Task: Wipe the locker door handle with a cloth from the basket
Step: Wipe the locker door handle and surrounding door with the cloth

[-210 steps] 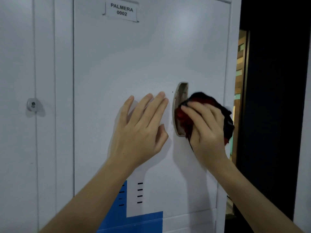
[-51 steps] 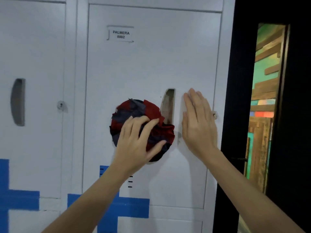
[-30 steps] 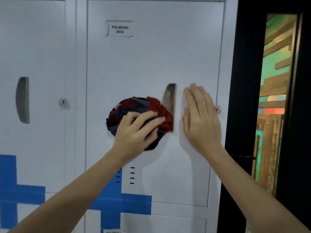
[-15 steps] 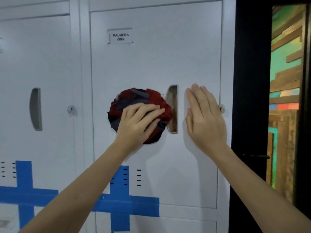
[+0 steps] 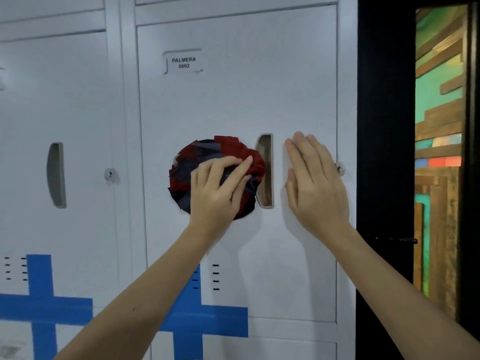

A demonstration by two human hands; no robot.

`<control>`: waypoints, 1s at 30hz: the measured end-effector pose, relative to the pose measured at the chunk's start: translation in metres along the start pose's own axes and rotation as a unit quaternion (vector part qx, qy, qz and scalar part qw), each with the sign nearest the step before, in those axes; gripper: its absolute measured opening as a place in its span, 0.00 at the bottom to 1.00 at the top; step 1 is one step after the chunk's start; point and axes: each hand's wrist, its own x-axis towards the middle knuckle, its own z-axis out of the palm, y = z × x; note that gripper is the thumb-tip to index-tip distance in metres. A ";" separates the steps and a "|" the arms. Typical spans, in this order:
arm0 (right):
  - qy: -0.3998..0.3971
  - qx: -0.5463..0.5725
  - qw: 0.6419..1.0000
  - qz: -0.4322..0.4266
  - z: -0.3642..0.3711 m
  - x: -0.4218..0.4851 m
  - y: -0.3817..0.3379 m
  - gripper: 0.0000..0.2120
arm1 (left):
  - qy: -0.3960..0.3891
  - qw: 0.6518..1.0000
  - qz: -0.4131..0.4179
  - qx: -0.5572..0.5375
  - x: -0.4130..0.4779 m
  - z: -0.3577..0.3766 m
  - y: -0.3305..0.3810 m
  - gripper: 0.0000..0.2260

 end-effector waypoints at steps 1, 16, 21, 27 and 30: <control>0.001 0.002 1.000 0.000 0.000 0.000 0.000 0.19 | -0.010 1.000 0.017 -0.003 -0.007 -0.002 0.002 0.10; 0.008 0.009 1.000 0.004 -0.001 -0.001 0.000 0.19 | -0.058 0.989 0.137 -0.025 -0.007 -0.012 -0.013 0.12; 0.011 0.016 1.000 0.001 -0.001 0.001 0.000 0.19 | -0.015 1.000 0.019 -0.016 0.010 -0.001 -0.008 0.11; 0.014 0.021 1.000 0.003 0.000 -0.001 0.000 0.19 | -0.059 0.993 0.096 -0.015 -0.022 -0.013 0.001 0.08; 0.014 0.022 1.000 0.001 -0.001 0.001 0.001 0.19 | -0.043 0.998 0.050 -0.012 -0.001 -0.008 -0.007 0.08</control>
